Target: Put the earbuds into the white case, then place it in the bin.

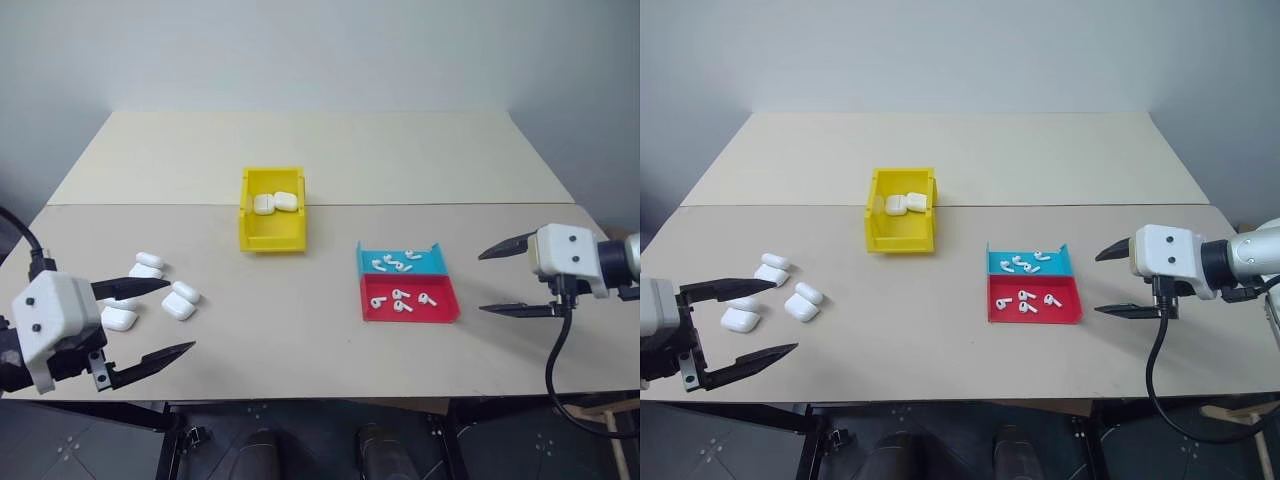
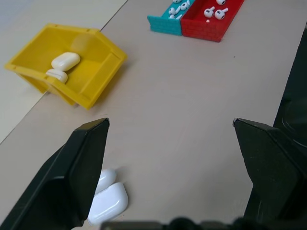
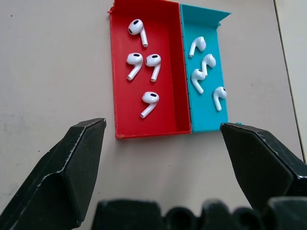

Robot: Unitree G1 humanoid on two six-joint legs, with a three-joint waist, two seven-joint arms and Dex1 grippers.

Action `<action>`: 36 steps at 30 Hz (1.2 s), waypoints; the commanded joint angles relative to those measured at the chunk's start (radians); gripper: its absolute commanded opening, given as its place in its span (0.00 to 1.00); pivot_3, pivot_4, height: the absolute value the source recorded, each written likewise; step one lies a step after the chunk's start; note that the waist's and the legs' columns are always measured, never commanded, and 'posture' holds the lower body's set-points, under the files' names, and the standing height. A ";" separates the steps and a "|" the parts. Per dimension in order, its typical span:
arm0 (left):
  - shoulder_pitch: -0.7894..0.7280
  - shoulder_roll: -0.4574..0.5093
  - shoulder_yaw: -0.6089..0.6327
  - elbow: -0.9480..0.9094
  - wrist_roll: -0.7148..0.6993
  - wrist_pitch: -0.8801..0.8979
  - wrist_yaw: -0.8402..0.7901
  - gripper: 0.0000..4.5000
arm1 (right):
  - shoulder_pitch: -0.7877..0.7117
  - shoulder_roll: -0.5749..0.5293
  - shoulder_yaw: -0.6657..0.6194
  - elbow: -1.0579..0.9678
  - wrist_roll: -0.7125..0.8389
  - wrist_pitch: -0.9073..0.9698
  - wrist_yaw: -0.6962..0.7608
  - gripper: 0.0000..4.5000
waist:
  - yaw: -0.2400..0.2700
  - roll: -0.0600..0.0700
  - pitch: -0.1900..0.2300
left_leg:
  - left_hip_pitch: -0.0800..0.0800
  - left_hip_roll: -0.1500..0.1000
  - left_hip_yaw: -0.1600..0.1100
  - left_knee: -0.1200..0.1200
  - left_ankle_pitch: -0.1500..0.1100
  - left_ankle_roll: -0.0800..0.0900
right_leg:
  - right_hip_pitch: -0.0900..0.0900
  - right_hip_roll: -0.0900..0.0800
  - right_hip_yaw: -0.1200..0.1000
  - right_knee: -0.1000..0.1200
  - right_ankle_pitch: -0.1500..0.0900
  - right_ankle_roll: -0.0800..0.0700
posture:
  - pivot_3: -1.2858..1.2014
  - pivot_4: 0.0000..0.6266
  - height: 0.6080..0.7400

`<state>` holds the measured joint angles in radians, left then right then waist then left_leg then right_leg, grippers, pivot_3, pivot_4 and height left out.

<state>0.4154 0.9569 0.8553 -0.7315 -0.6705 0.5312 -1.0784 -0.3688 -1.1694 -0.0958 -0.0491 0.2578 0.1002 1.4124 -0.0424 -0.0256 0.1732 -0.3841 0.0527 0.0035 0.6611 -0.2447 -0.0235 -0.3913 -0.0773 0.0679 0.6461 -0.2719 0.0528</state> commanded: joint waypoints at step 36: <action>-0.378 0.531 -0.479 0.616 0.091 0.792 0.230 1.00 | 0.104 0.012 -0.022 -0.094 0.007 0.053 -0.065 0.99 | 0.001 -0.002 0.001 | -0.009 -0.001 0.000 -0.001 0.000 0.000 | -0.013 0.000 0.000 0.003 0.000 0.000 | 0.52 0.24 1.00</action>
<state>0.0773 1.4675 0.4207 -0.1578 -0.5935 1.3597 -0.8386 -0.2592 -1.1509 -0.0913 -0.1199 0.2569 0.1434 1.3575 -0.0411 -0.0271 0.1742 -0.3938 0.0520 0.0033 0.6603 -0.2446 -0.0236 -0.4041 -0.0771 0.0680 0.6495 -0.2719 0.0525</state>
